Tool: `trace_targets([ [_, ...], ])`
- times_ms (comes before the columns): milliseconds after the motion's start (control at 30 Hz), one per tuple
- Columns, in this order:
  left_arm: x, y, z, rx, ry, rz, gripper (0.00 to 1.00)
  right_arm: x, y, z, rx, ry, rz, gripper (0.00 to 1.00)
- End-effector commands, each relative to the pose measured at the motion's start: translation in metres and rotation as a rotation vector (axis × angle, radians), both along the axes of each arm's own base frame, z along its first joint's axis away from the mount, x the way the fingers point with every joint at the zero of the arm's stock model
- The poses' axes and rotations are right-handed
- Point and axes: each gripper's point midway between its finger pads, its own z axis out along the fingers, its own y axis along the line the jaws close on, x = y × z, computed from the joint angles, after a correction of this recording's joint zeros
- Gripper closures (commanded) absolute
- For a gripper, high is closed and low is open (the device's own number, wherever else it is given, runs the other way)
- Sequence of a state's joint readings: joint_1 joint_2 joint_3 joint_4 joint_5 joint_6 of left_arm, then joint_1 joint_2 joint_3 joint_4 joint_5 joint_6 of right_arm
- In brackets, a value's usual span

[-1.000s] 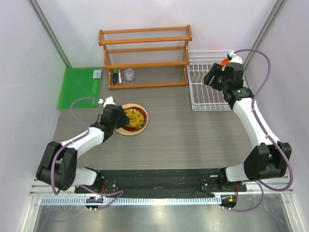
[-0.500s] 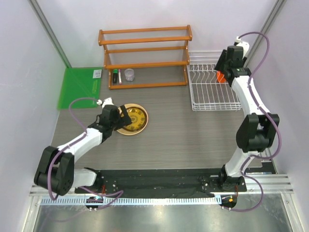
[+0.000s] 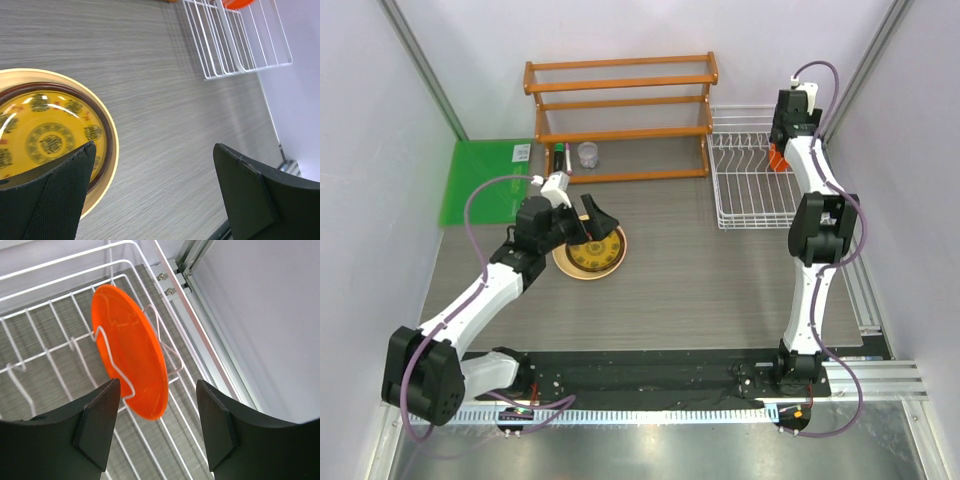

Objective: Unload the plates from the dish rack

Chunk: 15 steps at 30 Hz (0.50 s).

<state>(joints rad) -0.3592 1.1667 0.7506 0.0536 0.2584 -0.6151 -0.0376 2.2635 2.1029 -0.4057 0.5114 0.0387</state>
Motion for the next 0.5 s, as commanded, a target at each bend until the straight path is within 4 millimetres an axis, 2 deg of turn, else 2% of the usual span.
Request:
trace_targets([
  [0, 0.001, -0.023, 0.009, -0.048, -0.039, -0.124, 0.01, 0.011, -0.021, 0.028, -0.097, -0.030, -0.021, 0.33],
  [167, 0.006, -0.029, -0.006, -0.053, 0.002, -0.144, 0.01, 0.020, -0.025, -0.004, -0.088, 0.018, 0.001, 0.43],
  [367, 0.010, -0.032, -0.017, -0.047, 0.027, -0.146, 0.01, 0.024, -0.025, -0.014, -0.091, 0.040, 0.033, 0.79],
  [467, 0.011, -0.032, -0.021, -0.045, 0.036, -0.147, 0.00, 0.024, -0.021, -0.009, -0.081, 0.030, 0.057, 0.95],
])
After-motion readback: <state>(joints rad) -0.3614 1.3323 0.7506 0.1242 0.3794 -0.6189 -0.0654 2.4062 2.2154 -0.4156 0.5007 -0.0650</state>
